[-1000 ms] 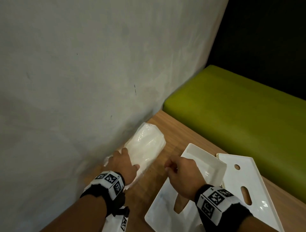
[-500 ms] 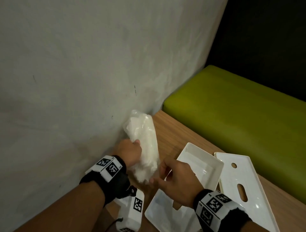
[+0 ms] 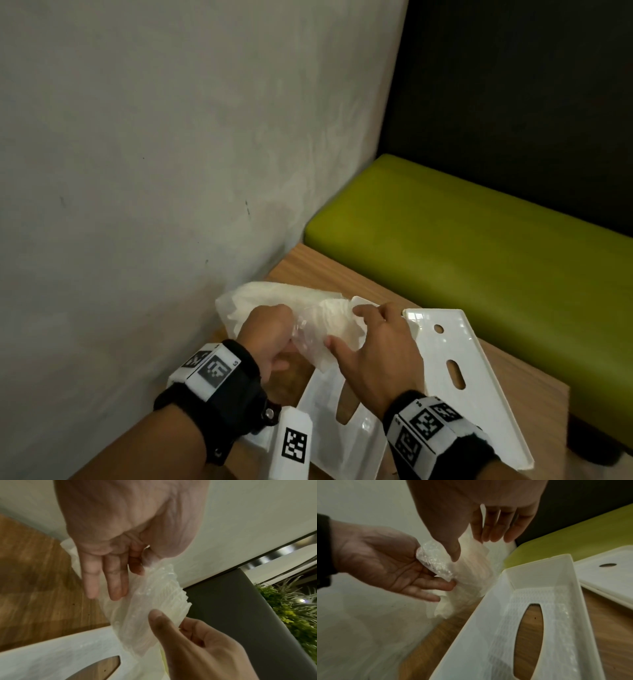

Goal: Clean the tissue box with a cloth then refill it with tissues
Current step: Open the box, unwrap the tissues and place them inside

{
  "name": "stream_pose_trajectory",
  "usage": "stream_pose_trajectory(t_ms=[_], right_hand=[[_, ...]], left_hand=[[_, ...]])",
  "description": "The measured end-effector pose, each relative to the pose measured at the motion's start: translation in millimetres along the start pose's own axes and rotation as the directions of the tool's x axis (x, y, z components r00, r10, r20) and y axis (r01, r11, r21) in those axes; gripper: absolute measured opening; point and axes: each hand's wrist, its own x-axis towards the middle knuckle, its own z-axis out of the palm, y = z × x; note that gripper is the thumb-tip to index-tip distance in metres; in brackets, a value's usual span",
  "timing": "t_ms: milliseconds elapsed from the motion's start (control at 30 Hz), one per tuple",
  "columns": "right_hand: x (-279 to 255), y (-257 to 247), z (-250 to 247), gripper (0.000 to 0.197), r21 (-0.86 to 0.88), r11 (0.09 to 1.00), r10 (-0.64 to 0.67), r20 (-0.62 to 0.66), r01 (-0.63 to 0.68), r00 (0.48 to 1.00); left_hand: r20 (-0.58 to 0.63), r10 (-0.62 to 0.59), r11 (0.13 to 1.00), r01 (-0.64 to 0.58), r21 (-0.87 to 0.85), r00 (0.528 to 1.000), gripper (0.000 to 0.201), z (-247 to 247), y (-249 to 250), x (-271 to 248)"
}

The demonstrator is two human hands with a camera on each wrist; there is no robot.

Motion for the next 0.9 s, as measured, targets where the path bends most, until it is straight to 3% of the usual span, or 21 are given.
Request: stream_pose_trajectory(t_ms=[133, 300, 467, 600, 767, 833, 900], right_hand=[[-0.3, -0.2, -7.0, 0.064, -0.08, 0.997, 0.013, -0.013, -0.014, 1.0], [-4.7, 8.3, -11.0, 0.05, 0.151, 0.989, 0.006, -0.093, 0.009, 0.996], [-6.0, 19.0, -18.8, 0.046, 0.213, 0.974, -0.051, -0.133, 0.079, 0.99], [-4.0, 26.1, -24.7, 0.055, 0.161, 0.982, -0.093, -0.043, 0.099, 0.995], [3.1, 33.7, -25.4, 0.047, 0.335, 0.936, -0.121, 0.025, 0.106, 0.992], [2.0, 36.0, -25.1, 0.042, 0.416, 0.905, -0.118, 0.041, 0.091, 0.992], [0.9, 38.7, -26.4, 0.033, 0.488, 0.87, -0.1, 0.035, 0.07, 0.994]], left_hand=[[0.004, -0.002, 1.0, 0.002, 0.016, 1.0, 0.029, 4.9, -0.6, -14.9], [0.024, -0.017, 0.999, 0.018, -0.04, 1.0, 0.022, 14.2, 2.9, -37.2], [0.029, -0.008, 0.999, 0.009, -0.051, 1.0, 0.022, 24.7, 5.9, -57.4], [0.033, 0.004, 1.0, -0.003, -0.026, 0.999, 0.023, 27.2, 8.7, -68.4], [0.031, 0.043, 0.999, -0.043, 0.006, 0.999, 0.021, 30.5, 8.3, -76.0], [0.028, 0.077, 0.996, -0.078, 0.032, 0.997, 0.027, 34.0, 8.9, -78.3], [-0.006, 0.147, 0.984, -0.145, 0.1, 0.989, 0.049, 38.6, 8.1, -75.6]])
